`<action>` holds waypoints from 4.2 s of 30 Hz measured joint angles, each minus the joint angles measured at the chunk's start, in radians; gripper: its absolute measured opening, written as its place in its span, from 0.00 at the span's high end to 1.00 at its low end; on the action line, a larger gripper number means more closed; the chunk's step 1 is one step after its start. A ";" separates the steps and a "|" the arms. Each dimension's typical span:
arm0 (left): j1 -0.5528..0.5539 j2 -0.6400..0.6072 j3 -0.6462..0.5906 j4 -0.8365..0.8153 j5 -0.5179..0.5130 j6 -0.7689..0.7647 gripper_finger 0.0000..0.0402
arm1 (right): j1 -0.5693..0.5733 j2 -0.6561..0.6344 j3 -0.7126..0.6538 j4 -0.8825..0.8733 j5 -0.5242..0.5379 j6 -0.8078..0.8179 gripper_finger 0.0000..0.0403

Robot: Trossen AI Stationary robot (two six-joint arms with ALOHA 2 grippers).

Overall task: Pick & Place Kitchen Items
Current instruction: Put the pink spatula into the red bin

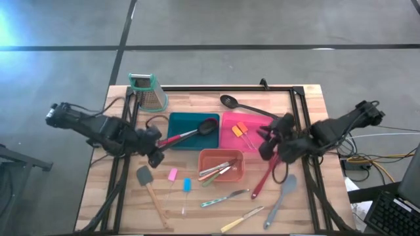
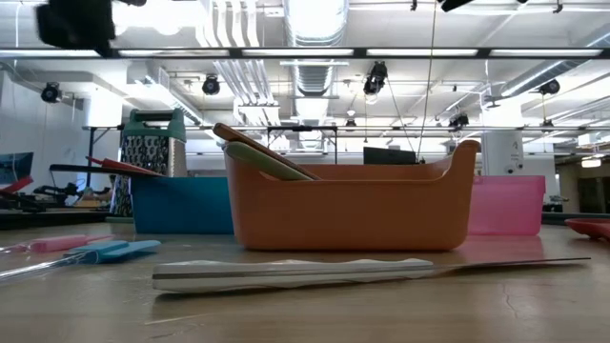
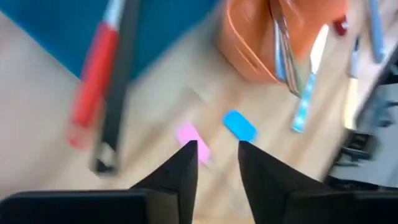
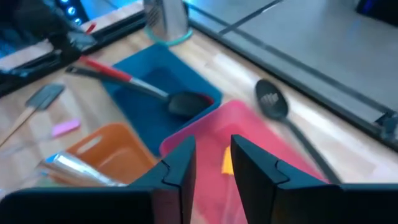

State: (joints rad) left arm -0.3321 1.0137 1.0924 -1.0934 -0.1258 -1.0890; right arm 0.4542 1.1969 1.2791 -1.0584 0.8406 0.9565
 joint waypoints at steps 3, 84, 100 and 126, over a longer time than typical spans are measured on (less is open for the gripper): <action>-0.081 0.035 0.000 0.042 0.012 -0.140 0.75 | -0.044 -0.041 0.000 -0.001 0.001 -0.052 0.79; -0.008 0.806 -0.001 0.203 0.265 0.013 0.94 | -0.182 -0.083 -0.008 0.001 -0.039 -0.257 0.88; -0.014 0.434 0.001 0.183 0.148 -0.091 0.94 | -0.182 -0.083 -0.008 0.002 -0.036 -0.261 0.88; 0.345 0.256 0.013 1.469 0.110 0.740 0.94 | -0.182 -0.083 -0.013 0.543 -0.347 -0.445 0.85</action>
State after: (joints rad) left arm 0.0128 1.2696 1.1049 0.3761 -0.0158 -0.3488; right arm 0.2726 1.1141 1.2663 -0.5152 0.4938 0.5118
